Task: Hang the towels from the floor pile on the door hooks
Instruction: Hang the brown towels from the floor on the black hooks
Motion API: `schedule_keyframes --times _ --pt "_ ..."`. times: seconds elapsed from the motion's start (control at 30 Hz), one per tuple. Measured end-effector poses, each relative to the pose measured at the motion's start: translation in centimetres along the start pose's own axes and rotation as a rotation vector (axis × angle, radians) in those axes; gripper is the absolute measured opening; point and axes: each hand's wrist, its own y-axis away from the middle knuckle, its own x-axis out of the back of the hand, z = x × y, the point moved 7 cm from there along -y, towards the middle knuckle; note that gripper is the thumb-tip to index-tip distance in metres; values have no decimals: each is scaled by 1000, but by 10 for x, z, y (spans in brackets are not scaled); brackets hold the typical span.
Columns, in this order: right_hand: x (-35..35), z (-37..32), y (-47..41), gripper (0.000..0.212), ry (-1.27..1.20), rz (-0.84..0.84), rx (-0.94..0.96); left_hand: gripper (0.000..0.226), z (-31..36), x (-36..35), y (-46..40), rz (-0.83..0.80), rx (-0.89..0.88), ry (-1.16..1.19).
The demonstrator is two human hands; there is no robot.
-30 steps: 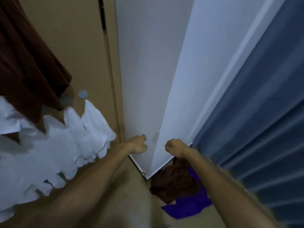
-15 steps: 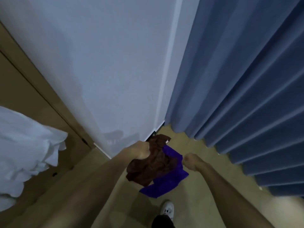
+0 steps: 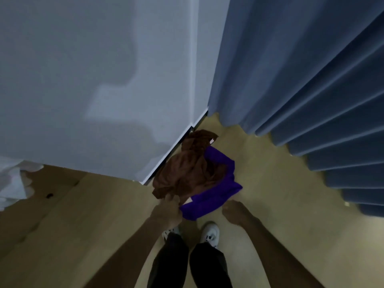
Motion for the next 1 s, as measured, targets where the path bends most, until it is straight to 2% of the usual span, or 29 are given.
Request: schedule_keyframes --times 0.1,0.33,0.4,0.47,0.5,0.6,0.67,0.77,0.83,0.93,1.0 --pt "-25 5 -81 29 -25 -20 15 44 -14 -43 -64 -35 -1 46" --pt "-54 11 -270 24 -25 40 59 37 -52 -116 -204 -16 -61 205" --pt "-61 16 -319 33 36 47 62 36 -67 -132 -241 -5 -67 199" --pt "-59 20 -356 57 97 111 106 36 -78 -141 -268 6 -62 173" --pt "-66 23 -382 61 116 115 92 36 -87 -151 -287 12 -58 166" --pt "-78 32 -419 43 305 72 64 40 -99 -165 -308 -3 -42 155" --pt "-84 32 -422 36 304 82 13 41 -106 -171 -311 -7 -38 143" --pt "-77 13 -385 33 173 125 122 38 -103 -160 -290 -11 -26 155" --pt "-63 -3 -340 35 63 150 150 36 -90 -142 -263 -9 -37 167" --pt "-22 -37 -263 20 -132 246 170 32 -56 -94 -212 30 -71 200" --pt "10 -65 -203 21 -260 261 229 33 -26 -51 -173 87 -121 194"
